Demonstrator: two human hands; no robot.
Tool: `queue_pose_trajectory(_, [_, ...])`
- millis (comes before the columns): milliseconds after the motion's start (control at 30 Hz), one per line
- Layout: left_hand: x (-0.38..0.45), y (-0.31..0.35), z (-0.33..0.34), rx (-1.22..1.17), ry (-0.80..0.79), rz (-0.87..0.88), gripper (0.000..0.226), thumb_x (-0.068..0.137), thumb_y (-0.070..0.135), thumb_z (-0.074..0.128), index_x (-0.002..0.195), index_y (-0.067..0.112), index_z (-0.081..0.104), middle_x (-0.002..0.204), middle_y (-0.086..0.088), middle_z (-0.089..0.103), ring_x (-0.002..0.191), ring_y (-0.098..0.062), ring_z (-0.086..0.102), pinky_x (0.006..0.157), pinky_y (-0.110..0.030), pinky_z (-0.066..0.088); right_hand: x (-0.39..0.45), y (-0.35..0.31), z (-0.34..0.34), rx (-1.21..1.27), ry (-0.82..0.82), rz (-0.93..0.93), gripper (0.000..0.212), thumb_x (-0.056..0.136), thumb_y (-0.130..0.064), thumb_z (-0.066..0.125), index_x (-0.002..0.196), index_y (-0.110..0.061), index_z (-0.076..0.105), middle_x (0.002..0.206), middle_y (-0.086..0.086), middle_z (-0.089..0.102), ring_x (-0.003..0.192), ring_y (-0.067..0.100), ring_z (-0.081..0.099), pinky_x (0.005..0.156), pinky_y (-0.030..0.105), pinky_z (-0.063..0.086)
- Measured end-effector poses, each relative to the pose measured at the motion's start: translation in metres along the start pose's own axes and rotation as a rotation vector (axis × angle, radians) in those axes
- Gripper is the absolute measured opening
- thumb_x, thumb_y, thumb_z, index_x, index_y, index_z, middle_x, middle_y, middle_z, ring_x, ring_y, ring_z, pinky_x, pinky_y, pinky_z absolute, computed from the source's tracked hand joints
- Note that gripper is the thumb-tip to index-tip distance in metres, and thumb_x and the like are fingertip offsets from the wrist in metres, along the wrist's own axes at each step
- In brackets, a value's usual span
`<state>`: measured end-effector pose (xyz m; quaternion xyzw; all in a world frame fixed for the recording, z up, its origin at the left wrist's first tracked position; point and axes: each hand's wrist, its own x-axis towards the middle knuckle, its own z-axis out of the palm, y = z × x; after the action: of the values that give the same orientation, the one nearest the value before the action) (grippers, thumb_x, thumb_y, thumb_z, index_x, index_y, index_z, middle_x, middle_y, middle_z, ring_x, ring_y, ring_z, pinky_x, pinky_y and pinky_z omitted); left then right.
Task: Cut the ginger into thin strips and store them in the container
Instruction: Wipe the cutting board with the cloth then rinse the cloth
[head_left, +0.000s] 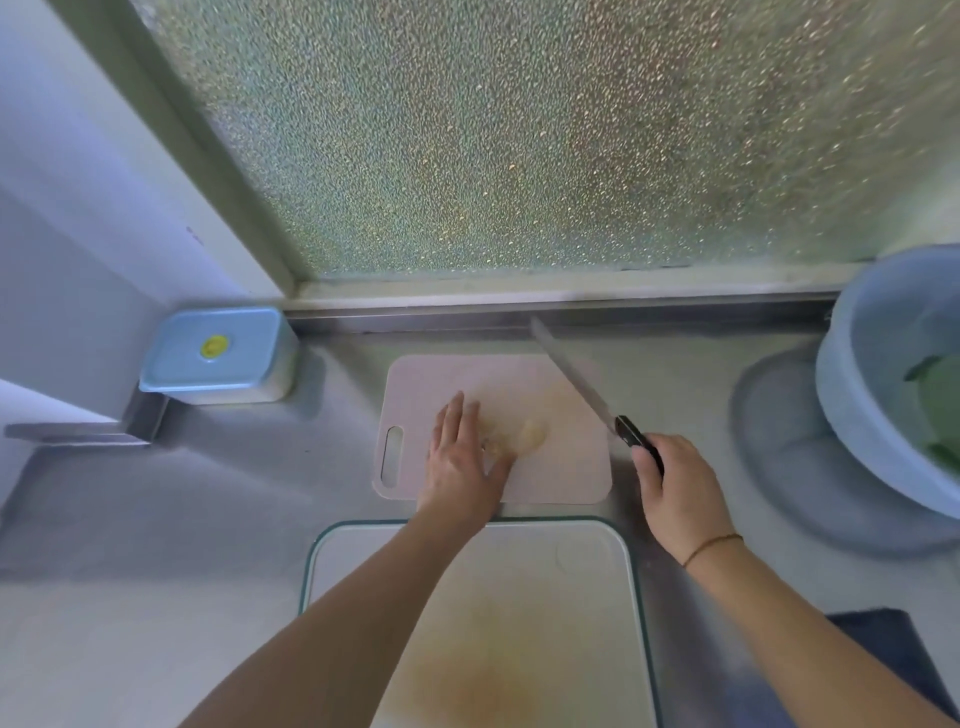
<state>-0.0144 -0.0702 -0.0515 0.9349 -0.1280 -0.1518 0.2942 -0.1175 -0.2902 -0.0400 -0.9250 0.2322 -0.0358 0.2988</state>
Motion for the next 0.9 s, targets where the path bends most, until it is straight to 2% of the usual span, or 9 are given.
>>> queue_pose_trajectory(67, [0.001, 0.003, 0.007, -0.02, 0.0, -0.007, 0.075, 0.104, 0.05, 0.044, 0.161, 0.018, 0.009, 0.17, 0.002, -0.001, 0.156, -0.02, -0.002, 0.127, -0.041, 0.005, -0.005, 0.005, 0.002, 0.161, -0.008, 0.081, 0.019, 0.1, -0.019, 0.044, 0.092, -0.014, 0.06, 0.078, 0.0, 0.058, 0.07, 0.021, 0.052, 0.067, 0.031, 0.039])
queue_pose_trajectory(133, [0.001, 0.004, 0.011, -0.001, -0.007, 0.015, 0.076, 0.105, 0.053, 0.038, 0.162, 0.019, 0.002, 0.17, 0.002, -0.007, 0.156, -0.017, -0.007, 0.126, -0.037, -0.003, -0.009, 0.011, 0.005, 0.332, -0.038, 0.194, 0.025, 0.101, -0.019, 0.042, 0.08, -0.017, 0.055, 0.071, 0.003, 0.059, 0.062, 0.023, 0.055, 0.061, 0.034, 0.045])
queue_pose_trajectory(233, [0.002, 0.003, 0.014, 0.101, -0.06, 0.041, 0.078, 0.105, 0.058, 0.031, 0.161, 0.019, -0.007, 0.169, 0.003, -0.014, 0.155, -0.016, -0.014, 0.125, -0.035, -0.011, -0.014, 0.017, 0.007, 0.436, -0.077, 0.266, 0.027, 0.102, -0.017, 0.039, 0.08, -0.016, 0.055, 0.069, 0.007, 0.058, 0.049, 0.014, 0.048, 0.054, 0.033, 0.043])
queue_pose_trajectory(333, [0.004, 0.002, 0.017, 0.253, -0.121, 0.08, 0.077, 0.105, 0.056, 0.023, 0.16, 0.016, -0.012, 0.167, 0.0, -0.023, 0.154, -0.019, -0.021, 0.123, -0.038, -0.016, -0.019, 0.02, 0.005, 0.347, -0.1, 0.226, 0.023, 0.102, -0.017, 0.039, 0.089, -0.021, 0.057, 0.067, -0.002, 0.059, 0.049, 0.011, 0.049, 0.055, 0.025, 0.041])
queue_pose_trajectory(433, [0.006, 0.003, 0.023, 0.316, -0.133, 0.095, 0.075, 0.106, 0.056, 0.018, 0.16, 0.014, -0.013, 0.166, -0.002, -0.025, 0.152, -0.021, -0.026, 0.119, -0.038, -0.023, -0.02, 0.017, 0.003, 0.156, -0.163, 0.162, 0.027, 0.102, -0.02, 0.039, 0.077, -0.026, 0.049, 0.065, -0.004, 0.058, 0.057, 0.012, 0.053, 0.055, 0.02, 0.036])
queue_pose_trajectory(567, [0.009, 0.007, 0.035, 0.31, -0.141, 0.133, 0.083, 0.093, 0.064, -0.006, 0.159, 0.015, -0.015, 0.165, -0.002, -0.028, 0.149, -0.018, -0.03, 0.124, -0.038, -0.017, -0.014, 0.011, 0.007, -0.08, -0.273, 0.083, 0.025, 0.102, -0.026, 0.034, 0.093, -0.02, 0.056, 0.072, -0.003, 0.06, 0.065, 0.018, 0.054, 0.059, 0.028, 0.036])
queue_pose_trajectory(667, [0.011, 0.014, 0.041, 0.22, -0.138, 0.19, 0.081, 0.095, 0.065, -0.003, 0.161, 0.018, -0.011, 0.165, 0.001, -0.026, 0.15, -0.016, -0.028, 0.122, -0.032, -0.017, -0.008, 0.002, 0.008, -0.198, -0.36, 0.004, 0.024, 0.102, -0.029, 0.031, 0.1, -0.022, 0.054, 0.078, -0.002, 0.061, 0.067, 0.02, 0.053, 0.06, 0.031, 0.039])
queue_pose_trajectory(800, [0.012, 0.02, 0.046, 0.238, -0.122, 0.207, 0.092, 0.084, 0.069, -0.026, 0.159, 0.018, -0.013, 0.164, 0.001, -0.028, 0.149, -0.018, -0.032, 0.125, -0.034, -0.013, -0.005, -0.004, 0.007, -0.206, -0.387, -0.067, 0.02, 0.102, -0.029, 0.032, 0.095, -0.024, 0.049, 0.076, -0.006, 0.058, 0.068, 0.019, 0.053, 0.061, 0.031, 0.039])
queue_pose_trajectory(900, [0.01, 0.017, 0.048, 0.153, -0.084, 0.272, 0.08, 0.096, 0.062, -0.013, 0.16, 0.015, -0.003, 0.167, 0.001, -0.018, 0.152, -0.016, -0.026, 0.126, -0.036, -0.007, -0.01, -0.004, 0.007, 0.005, -0.309, -0.095, 0.021, 0.102, -0.023, 0.037, 0.089, -0.029, 0.052, 0.066, -0.007, 0.058, 0.064, 0.011, 0.058, 0.059, 0.023, 0.044])
